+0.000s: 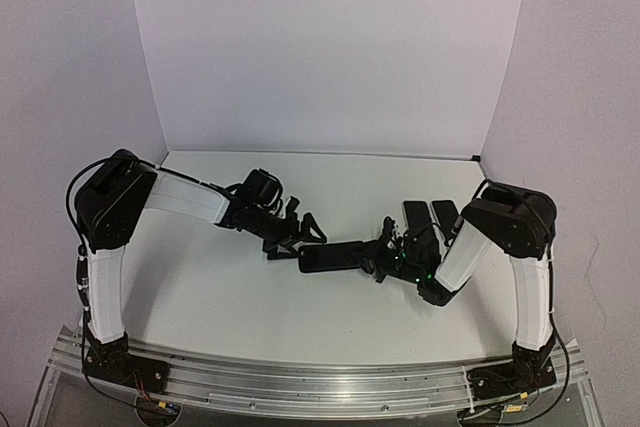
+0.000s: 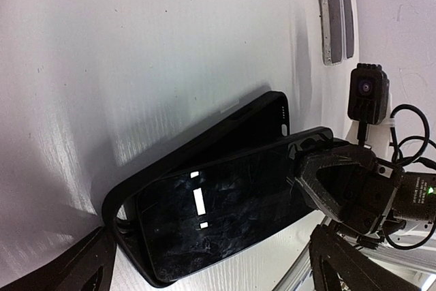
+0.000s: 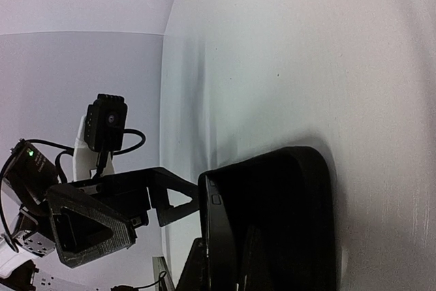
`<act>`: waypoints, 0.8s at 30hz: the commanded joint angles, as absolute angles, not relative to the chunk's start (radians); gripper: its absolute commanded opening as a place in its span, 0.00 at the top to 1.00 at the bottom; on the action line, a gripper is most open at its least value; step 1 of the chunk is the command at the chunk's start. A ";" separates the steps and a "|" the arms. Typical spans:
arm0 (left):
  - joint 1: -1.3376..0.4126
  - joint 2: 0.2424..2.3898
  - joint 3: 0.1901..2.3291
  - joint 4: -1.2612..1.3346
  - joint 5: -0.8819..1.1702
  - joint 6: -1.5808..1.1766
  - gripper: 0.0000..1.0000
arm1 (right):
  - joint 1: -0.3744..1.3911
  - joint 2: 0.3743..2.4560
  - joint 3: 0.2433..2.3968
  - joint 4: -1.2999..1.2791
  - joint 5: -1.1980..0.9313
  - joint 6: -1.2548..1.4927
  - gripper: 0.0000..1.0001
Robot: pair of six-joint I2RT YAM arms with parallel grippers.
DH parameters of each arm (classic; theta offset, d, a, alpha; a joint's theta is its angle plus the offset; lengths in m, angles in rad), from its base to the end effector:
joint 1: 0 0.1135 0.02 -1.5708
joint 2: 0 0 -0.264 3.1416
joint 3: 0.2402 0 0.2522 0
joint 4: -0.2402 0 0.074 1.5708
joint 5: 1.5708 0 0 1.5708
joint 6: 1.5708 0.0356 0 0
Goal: Put the phone into the phone case
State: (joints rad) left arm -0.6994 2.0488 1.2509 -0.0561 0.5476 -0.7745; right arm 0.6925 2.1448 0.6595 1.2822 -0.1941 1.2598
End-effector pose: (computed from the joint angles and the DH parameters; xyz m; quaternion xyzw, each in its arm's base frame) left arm 0.3125 -0.2871 0.1357 0.0609 0.9045 -0.4145 0.0799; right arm 0.2656 0.2292 0.0743 0.1571 0.7578 0.5629 0.2901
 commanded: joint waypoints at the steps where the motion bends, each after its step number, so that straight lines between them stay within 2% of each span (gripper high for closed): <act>1: -0.716 2.129 1.308 0.025 0.532 -0.716 0.00 | 0.706 2.203 0.673 1.046 -0.236 1.190 1.00; 13: -0.718 2.186 1.360 0.056 0.601 -0.727 0.00 | 0.706 2.249 0.718 1.044 -0.215 1.187 1.00; 17: -0.719 2.153 1.309 0.063 0.579 -0.739 0.00 | 0.706 2.225 0.679 1.041 -0.158 1.186 1.00; 24: -0.718 2.119 1.227 0.091 0.549 -0.778 0.01 | 0.701 2.193 0.649 1.039 -0.114 1.208 0.84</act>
State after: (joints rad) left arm -0.6812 2.1014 1.2817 0.0495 0.5542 -0.7596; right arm 0.6895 2.1722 0.6903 1.2493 -0.1657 1.2420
